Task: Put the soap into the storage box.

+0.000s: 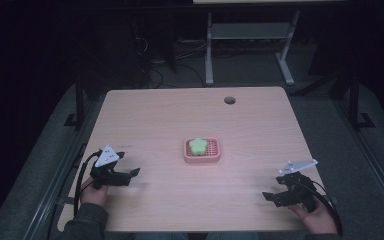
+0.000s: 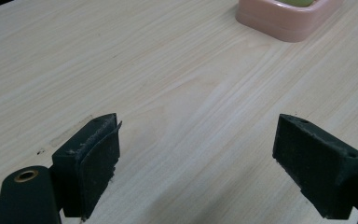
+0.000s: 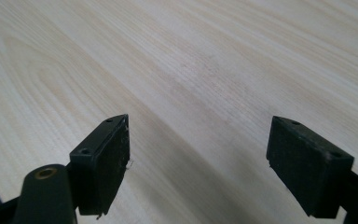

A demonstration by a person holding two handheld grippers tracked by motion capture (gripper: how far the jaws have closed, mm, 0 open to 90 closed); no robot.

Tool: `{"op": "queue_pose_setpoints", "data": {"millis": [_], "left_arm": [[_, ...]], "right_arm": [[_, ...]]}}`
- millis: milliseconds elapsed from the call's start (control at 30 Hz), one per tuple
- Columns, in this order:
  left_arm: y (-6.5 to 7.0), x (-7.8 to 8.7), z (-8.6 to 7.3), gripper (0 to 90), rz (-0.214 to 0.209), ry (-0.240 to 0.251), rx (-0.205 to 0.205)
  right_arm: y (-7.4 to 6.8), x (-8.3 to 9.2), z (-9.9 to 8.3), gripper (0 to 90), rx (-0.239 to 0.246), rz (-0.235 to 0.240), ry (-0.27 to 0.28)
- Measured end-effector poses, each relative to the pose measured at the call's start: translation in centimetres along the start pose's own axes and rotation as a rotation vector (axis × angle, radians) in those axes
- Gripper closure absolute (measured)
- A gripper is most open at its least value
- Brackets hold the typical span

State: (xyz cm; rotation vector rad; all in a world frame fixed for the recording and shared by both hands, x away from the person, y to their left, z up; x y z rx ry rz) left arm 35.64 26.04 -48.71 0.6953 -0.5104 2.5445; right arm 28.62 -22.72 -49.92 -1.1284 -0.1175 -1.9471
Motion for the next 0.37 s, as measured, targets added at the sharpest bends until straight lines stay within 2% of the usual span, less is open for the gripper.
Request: {"op": "queue_pose_setpoints", "data": {"millis": [100,167,233,267,367], "left_arm": [[0.08,0.0,0.01,14.4,-0.002,-0.002,0.007],[-0.05,-0.08,-0.03,14.4,0.001,-0.01,-0.014],[-0.07,-0.1,-0.02,14.4,0.002,-0.008,-0.014],[-0.07,-0.18,0.03,14.4,0.005,-0.003,0.0],[-0.25,-0.18,-0.03,14.4,0.008,-0.009,-0.005]], "right_arm": [[-0.07,0.64,-0.32,21.1,-0.004,-0.001,0.034],[0.08,0.76,-0.62,20.9,-0.009,-0.006,0.044],[0.16,0.73,-0.62,20.8,-0.006,-0.005,0.043],[0.19,0.53,-0.55,19.9,0.003,-0.011,0.042],[0.09,0.24,-0.45,19.5,0.01,-0.01,0.042]]}}
Point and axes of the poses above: each handheld gripper's, and its own axes: x roughly backward along the jaws, z roughly out of its top, y roughly to its right, the point moved 7 cm from there along -x, roughly forward along the jaws, and after that the axes turned 14 degrees about z, right-handed, at the moved point
